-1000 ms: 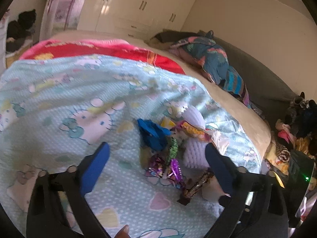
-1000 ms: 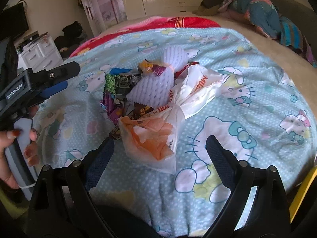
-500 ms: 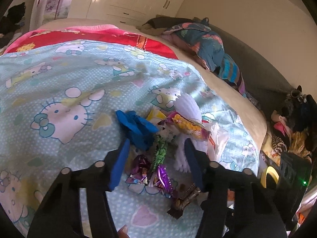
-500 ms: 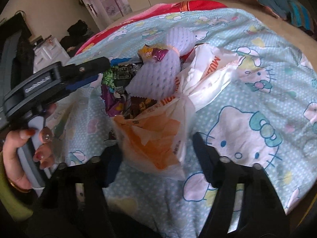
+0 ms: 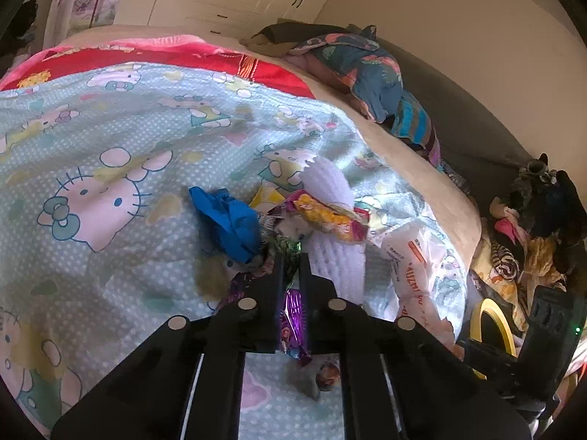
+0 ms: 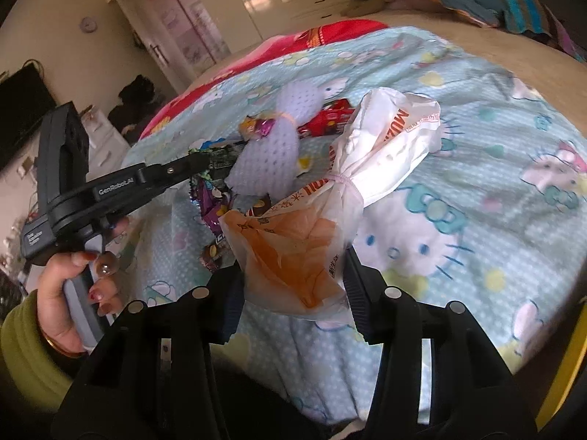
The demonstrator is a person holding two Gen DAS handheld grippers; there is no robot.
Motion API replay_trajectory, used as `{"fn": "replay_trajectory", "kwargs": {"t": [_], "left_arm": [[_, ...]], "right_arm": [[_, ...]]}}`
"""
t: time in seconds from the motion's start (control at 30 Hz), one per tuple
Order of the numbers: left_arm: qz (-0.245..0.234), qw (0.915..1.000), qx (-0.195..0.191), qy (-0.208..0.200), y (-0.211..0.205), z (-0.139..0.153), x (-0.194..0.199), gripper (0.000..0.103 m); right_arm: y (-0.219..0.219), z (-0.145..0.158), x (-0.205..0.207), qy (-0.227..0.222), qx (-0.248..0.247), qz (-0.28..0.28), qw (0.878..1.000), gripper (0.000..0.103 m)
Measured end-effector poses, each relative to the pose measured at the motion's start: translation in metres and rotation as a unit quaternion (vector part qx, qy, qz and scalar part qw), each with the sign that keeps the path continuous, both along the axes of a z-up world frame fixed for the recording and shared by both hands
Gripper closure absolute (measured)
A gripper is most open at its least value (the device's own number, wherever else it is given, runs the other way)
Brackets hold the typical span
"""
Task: Collect trash
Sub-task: 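Grasp the white plastic bag with the right tool while the left tool grasps a green candy wrapper, then carry the white bag and green wrapper over the yellow-rimmed bin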
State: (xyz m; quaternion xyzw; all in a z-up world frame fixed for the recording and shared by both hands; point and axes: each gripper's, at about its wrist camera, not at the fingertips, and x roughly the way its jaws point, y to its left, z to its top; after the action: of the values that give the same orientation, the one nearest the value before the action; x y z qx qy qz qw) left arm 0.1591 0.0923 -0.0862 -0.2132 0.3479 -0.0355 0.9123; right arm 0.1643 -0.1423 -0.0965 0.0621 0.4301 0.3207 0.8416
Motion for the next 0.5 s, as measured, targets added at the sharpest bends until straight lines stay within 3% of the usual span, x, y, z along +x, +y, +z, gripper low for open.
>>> {"fn": "replay_trajectory", "kwargs": {"t": [0.17, 0.5], "left_arm": [[-0.007, 0.9995, 0.017, -0.026, -0.01, 0.016, -0.016, 0.097], [-0.02, 0.9972, 0.003, -0.072, -0.012, 0.052, -0.041, 0.097]], "right_arm": [[-0.017, 0.005, -0.004, -0.006, 0.014, -0.02, 1.0, 0.062], [-0.026, 0.02, -0.017, -0.032, 0.011, -0.03, 0.999, 0.062]]}}
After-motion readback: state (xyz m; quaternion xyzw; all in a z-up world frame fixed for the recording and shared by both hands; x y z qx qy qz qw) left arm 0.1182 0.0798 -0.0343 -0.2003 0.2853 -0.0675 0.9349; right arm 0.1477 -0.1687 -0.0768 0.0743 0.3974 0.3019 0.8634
